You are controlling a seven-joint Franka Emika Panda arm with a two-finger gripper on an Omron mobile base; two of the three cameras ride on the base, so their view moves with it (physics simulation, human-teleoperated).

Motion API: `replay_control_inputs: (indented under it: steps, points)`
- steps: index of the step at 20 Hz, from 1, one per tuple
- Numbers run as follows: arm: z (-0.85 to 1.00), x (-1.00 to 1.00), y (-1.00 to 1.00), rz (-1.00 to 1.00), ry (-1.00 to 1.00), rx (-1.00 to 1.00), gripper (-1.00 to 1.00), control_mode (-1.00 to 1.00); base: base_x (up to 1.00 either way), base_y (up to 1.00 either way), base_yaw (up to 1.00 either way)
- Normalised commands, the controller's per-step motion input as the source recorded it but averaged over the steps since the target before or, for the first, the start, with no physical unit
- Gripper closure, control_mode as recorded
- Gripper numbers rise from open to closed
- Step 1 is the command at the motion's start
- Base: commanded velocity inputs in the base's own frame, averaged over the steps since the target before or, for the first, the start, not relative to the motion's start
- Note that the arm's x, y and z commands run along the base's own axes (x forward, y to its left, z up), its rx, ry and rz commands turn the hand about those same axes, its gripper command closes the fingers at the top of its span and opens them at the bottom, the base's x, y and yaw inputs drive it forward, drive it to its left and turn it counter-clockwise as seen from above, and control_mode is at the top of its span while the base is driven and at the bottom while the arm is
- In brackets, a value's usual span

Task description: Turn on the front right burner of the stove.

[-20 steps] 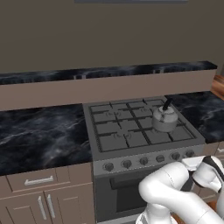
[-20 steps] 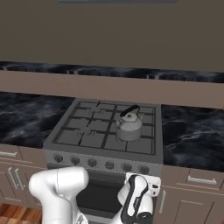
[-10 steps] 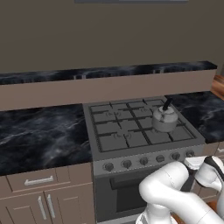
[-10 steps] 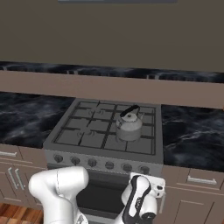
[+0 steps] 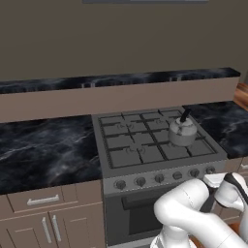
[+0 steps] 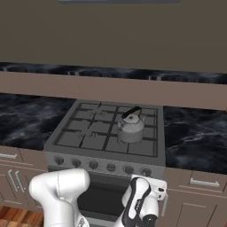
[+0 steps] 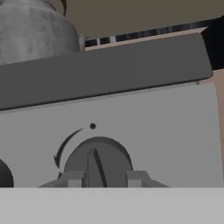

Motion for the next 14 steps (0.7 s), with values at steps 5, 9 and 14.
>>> replay_control_inputs:
  steps: [5,9,14]
  points:
    - [0.0,0.0,0.01,0.0,0.01,-0.01,1.0,-1.0,0.0,0.0,0.0]
    - [-0.02,0.0,0.0,0.0,0.05,-0.11,1.0,-1.0,0.0,0.0,0.0]
    - [-0.09,0.03,0.0,0.0,0.12,-0.35,1.0,-1.0,0.0,0.0,0.0]
